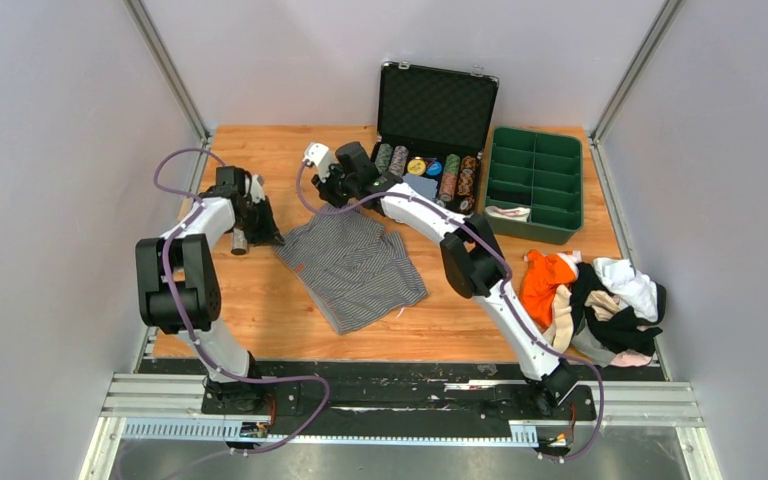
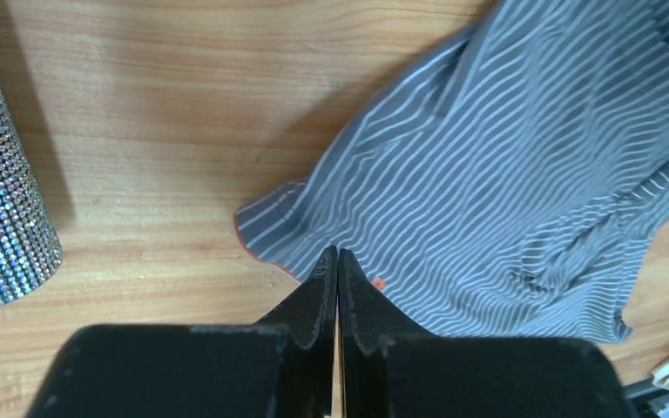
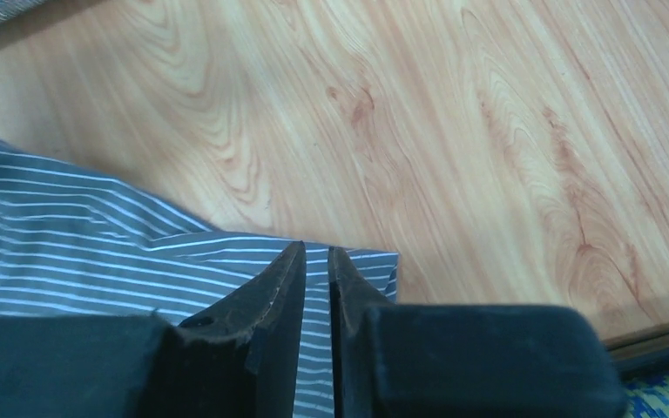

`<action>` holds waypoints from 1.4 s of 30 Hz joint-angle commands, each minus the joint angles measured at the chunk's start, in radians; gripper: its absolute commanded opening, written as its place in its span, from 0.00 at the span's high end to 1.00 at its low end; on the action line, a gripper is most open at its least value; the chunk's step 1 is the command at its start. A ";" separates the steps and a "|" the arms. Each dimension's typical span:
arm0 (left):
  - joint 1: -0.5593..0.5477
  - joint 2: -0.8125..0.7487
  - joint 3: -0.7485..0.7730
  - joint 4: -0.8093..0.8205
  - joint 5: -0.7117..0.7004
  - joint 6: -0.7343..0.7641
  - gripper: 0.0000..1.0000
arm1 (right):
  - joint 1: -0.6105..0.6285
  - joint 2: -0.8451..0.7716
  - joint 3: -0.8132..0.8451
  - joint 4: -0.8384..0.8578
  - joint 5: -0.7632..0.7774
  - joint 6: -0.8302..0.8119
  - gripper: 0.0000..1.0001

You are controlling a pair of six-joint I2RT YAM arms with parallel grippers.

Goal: Roll the underwear
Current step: Flatten out the underwear at the center of the board.

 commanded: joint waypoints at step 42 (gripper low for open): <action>-0.004 -0.184 0.094 -0.135 0.210 0.064 0.54 | -0.083 -0.718 -0.817 0.023 -0.192 -0.068 0.48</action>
